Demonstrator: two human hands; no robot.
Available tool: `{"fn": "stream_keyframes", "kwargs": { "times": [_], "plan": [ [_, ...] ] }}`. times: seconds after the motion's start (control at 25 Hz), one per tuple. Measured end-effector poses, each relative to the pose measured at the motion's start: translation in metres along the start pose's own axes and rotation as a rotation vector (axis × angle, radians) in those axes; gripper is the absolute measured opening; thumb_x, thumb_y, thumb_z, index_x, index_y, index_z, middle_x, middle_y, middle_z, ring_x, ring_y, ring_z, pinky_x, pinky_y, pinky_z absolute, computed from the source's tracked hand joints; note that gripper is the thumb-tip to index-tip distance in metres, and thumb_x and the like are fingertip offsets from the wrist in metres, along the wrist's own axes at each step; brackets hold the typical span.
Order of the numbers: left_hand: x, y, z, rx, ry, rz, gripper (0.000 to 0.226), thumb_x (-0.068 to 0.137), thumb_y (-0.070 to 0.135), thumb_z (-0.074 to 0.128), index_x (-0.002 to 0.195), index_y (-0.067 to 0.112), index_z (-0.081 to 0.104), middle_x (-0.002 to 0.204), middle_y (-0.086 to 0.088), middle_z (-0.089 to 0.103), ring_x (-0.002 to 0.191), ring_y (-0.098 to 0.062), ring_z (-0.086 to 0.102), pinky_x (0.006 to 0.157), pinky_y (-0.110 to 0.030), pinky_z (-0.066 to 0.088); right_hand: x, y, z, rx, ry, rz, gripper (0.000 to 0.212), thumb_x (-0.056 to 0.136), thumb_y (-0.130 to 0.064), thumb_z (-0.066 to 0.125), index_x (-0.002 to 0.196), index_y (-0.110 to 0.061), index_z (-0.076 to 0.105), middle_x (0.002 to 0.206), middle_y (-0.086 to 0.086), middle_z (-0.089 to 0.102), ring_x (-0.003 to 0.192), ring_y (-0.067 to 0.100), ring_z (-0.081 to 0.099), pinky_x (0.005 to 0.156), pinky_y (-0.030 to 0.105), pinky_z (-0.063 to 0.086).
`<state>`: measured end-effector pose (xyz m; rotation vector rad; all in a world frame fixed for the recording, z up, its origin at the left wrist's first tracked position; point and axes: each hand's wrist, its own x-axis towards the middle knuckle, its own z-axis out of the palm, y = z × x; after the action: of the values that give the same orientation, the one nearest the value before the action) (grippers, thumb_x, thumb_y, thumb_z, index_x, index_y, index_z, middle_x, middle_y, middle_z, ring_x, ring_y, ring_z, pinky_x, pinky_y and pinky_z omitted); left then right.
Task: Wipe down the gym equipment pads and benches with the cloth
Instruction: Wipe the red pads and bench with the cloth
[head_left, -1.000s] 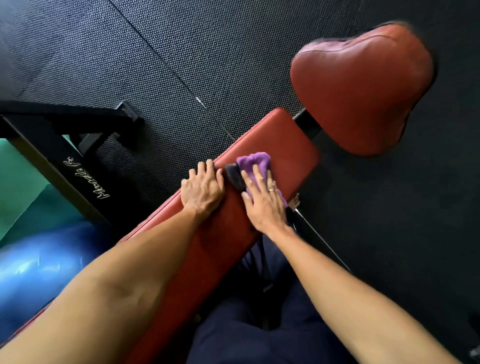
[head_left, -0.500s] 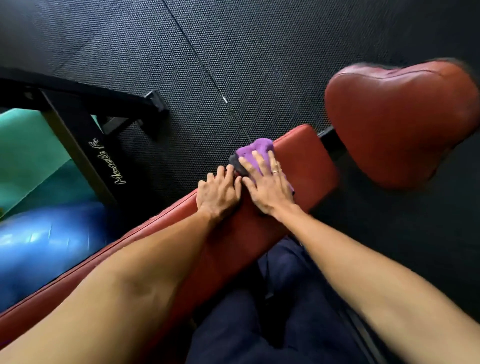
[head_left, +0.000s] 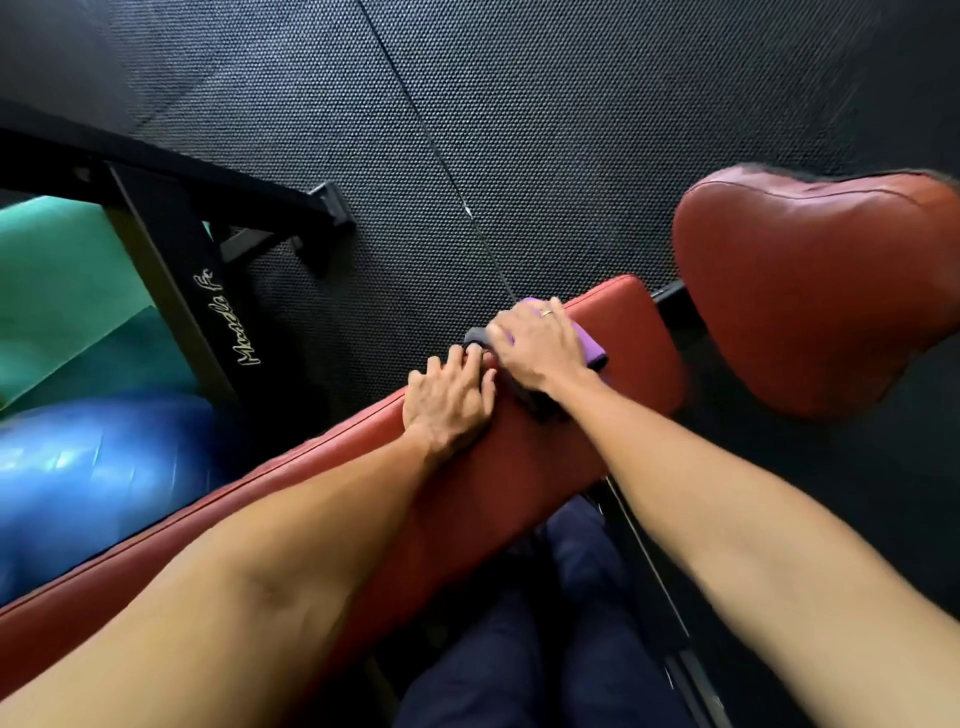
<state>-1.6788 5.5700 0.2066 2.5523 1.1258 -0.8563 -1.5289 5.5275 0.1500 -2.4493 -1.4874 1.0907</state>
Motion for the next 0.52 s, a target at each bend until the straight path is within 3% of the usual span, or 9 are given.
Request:
{"fn": "stream_keyframes", "kwargs": {
  "times": [0.16, 0.24, 0.32, 0.44, 0.52],
  "plan": [
    [0.000, -0.001, 0.005, 0.004, 0.035, 0.003, 0.053, 0.101, 0.052, 0.030, 0.139, 0.019, 0.045, 0.128, -0.005, 0.056, 0.104, -0.033, 0.059, 0.080, -0.046, 0.047, 0.018, 0.034, 0.000, 0.010, 0.039, 0.236, 0.038, 0.101, -0.042, 0.037, 0.109, -0.021, 0.067, 0.128, 0.005, 0.063, 0.134, 0.030, 0.044, 0.122, 0.049, 0.017],
    [0.001, -0.002, 0.006, -0.003, 0.049, 0.002, 0.053, 0.100, 0.052, 0.031, 0.138, 0.019, 0.047, 0.125, -0.005, 0.057, 0.102, -0.033, 0.060, 0.078, -0.045, 0.048, 0.016, 0.012, 0.010, 0.073, 0.135, 0.331, 0.035, 0.099, -0.038, 0.040, 0.103, -0.019, 0.070, 0.124, 0.007, 0.066, 0.133, 0.031, 0.046, 0.122, 0.047, 0.017],
    [0.003, -0.003, 0.007, 0.023, 0.044, 0.017, 0.054, 0.097, 0.050, 0.030, 0.137, 0.019, 0.048, 0.122, -0.005, 0.058, 0.098, -0.033, 0.061, 0.075, -0.045, 0.048, 0.002, -0.019, 0.023, 0.144, 0.256, 0.294, 0.038, 0.096, -0.037, 0.039, 0.100, -0.018, 0.071, 0.122, 0.008, 0.068, 0.136, 0.031, 0.046, 0.124, 0.049, 0.015],
    [0.003, -0.003, 0.008, 0.031, 0.034, 0.015, 0.055, 0.095, 0.048, 0.025, 0.136, 0.019, 0.048, 0.121, -0.005, 0.059, 0.096, -0.033, 0.062, 0.074, -0.045, 0.049, -0.040, -0.033, 0.039, 0.236, 0.350, 0.173, 0.047, 0.100, -0.043, 0.035, 0.126, -0.021, 0.068, 0.143, 0.006, 0.058, 0.147, 0.034, 0.037, 0.124, 0.050, 0.015],
    [0.001, -0.001, 0.006, 0.015, 0.053, 0.003, 0.053, 0.098, 0.050, 0.028, 0.135, 0.019, 0.049, 0.122, -0.006, 0.060, 0.098, -0.033, 0.062, 0.076, -0.045, 0.048, -0.068, -0.012, 0.048, 0.206, 0.345, 0.186, 0.051, 0.101, -0.046, 0.037, 0.147, -0.029, 0.053, 0.160, 0.003, 0.042, 0.152, 0.034, 0.029, 0.124, 0.050, 0.019]
  ]
}}
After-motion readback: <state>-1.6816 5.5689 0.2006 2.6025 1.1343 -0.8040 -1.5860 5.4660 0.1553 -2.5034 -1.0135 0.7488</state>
